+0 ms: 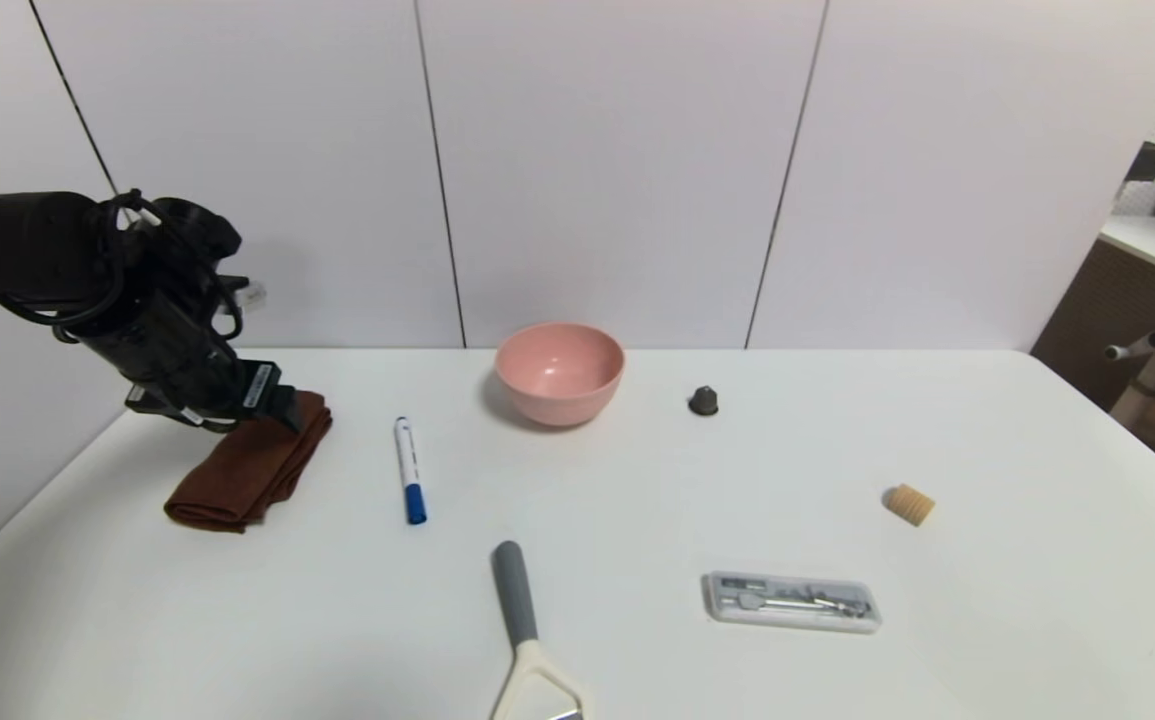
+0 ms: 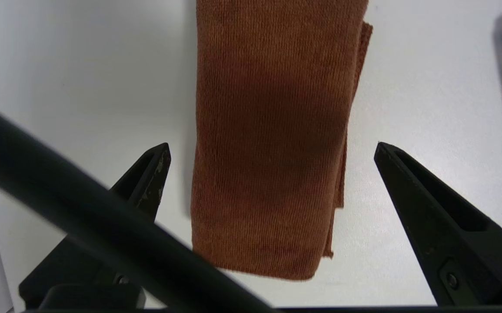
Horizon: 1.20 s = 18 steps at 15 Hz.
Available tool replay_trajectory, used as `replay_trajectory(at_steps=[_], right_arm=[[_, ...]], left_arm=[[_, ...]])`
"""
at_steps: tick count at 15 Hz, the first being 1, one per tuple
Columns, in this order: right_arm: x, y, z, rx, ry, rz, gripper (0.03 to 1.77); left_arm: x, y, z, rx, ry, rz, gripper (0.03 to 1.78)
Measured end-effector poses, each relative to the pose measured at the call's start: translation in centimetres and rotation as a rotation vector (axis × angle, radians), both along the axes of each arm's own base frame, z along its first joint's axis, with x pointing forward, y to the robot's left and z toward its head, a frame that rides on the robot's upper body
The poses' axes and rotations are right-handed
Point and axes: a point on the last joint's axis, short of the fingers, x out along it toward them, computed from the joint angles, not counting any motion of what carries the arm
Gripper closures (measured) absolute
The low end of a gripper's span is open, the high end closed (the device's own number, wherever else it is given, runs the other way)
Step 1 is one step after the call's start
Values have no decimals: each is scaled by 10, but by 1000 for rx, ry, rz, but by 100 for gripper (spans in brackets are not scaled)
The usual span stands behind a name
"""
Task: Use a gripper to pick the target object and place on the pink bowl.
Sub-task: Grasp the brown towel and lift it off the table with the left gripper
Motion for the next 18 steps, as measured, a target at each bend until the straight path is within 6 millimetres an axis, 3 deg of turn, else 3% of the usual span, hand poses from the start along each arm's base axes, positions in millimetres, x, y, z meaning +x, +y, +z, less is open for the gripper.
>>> replay_trajectory(at_steps=[9, 13, 18], right_arm=[[0, 0, 0, 0, 0, 0, 9], [0, 0, 0, 0, 0, 0, 9], [0, 0, 0, 0, 0, 0, 9]], left_arm=[[36, 13, -36, -4, 63, 29, 12], [39, 13, -43, -31, 80, 17, 12], [33, 7, -36, -71, 116, -15, 12]])
